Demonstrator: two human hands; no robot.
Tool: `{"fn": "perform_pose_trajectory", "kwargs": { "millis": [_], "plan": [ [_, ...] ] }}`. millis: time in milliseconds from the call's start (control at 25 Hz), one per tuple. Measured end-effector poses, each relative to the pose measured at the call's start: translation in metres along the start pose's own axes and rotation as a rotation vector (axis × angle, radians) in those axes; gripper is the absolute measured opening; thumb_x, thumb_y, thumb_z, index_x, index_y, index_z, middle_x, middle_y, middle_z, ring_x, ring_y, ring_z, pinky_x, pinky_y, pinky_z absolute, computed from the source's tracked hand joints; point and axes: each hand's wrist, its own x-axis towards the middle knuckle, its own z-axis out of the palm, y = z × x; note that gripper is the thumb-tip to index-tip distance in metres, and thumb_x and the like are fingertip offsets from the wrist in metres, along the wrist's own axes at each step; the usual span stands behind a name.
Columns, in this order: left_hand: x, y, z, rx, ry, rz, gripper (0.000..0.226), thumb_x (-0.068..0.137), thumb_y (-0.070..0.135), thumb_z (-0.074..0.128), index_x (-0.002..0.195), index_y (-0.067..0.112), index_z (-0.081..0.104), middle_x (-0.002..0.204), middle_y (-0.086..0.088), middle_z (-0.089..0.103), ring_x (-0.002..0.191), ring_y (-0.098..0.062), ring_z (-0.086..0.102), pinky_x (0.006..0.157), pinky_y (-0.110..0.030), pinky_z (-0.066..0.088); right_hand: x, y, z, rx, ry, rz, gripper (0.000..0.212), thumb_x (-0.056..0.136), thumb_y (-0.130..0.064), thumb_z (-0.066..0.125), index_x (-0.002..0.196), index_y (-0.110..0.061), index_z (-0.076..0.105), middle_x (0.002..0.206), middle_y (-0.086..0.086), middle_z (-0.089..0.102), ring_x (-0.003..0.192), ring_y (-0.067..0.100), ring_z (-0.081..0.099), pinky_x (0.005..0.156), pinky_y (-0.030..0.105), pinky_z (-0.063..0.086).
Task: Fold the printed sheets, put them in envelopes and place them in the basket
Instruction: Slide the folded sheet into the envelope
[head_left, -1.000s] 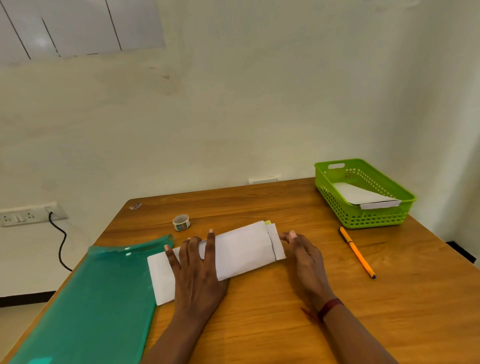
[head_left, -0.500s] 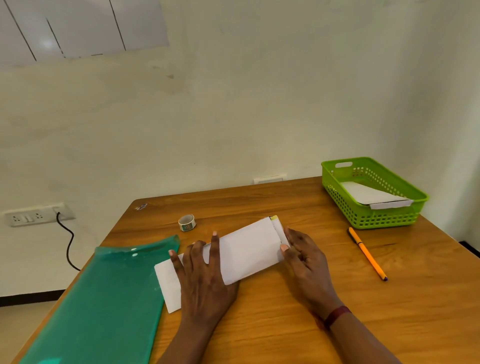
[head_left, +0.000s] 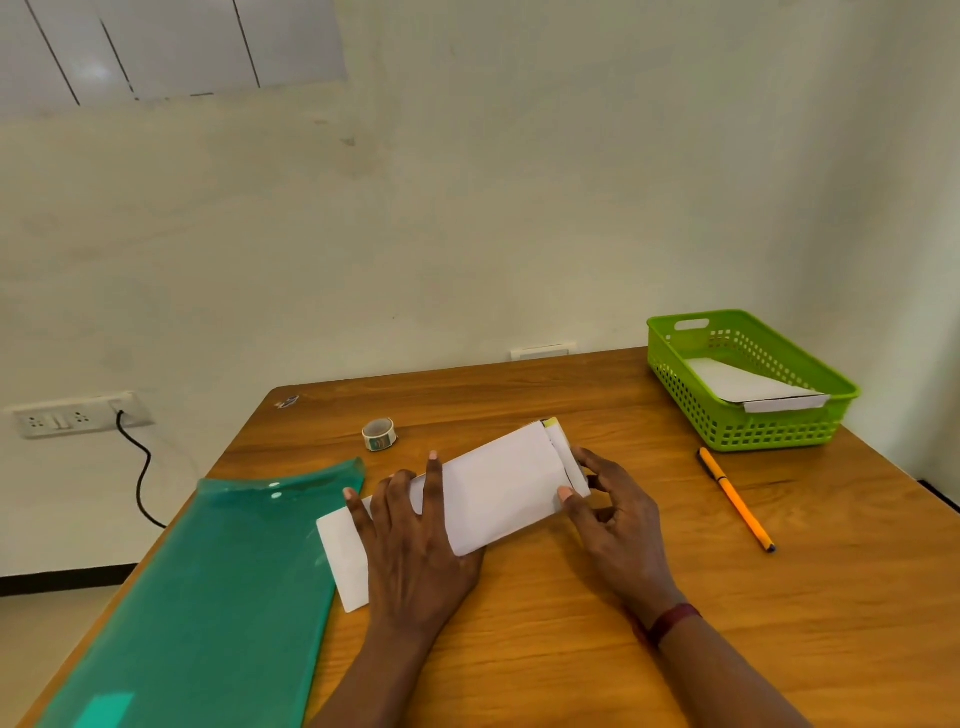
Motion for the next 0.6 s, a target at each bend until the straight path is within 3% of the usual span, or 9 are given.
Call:
{"fn": "perform_pose_trajectory", "kwargs": {
  "millis": [280,440,600],
  "plan": [
    [0.0,0.0002,-0.0004,-0.01,0.012,0.0,0.112,0.058,0.063,0.073,0.149,0.015,0.028,0.131,-0.022,0.045,0.126,-0.04,0.041,0.115,-0.066,0.011,0.0002,0.0017,-0.0003,0.003,-0.009,0.055,0.046,0.089,-0.028,0.066,0.133,-0.025,0.052,0.131,-0.012,0.052,0.113,0.009,0.054,0.065,0.018,0.055],
    [0.0001,0.0008,-0.0004,-0.013,0.02,0.002,0.112,0.058,0.064,0.072,0.149,0.015,0.029,0.131,-0.022,0.045,0.126,-0.04,0.041,0.115,-0.066,0.013,0.0,-0.0024,-0.0017,0.037,-0.034,0.04,0.042,0.088,-0.023,0.068,0.127,-0.03,0.052,0.125,-0.02,0.049,0.107,-0.001,0.052,0.065,0.013,0.052],
    [0.0004,0.0014,0.0009,-0.013,0.012,0.006,0.112,0.057,0.064,0.072,0.148,0.015,0.028,0.131,-0.022,0.045,0.126,-0.04,0.04,0.114,-0.067,0.014,0.0024,-0.0041,-0.0041,0.108,-0.118,0.083,0.037,0.086,-0.022,0.07,0.122,-0.026,0.058,0.127,-0.015,0.051,0.104,-0.013,0.051,0.07,0.009,0.048]
  ]
}}
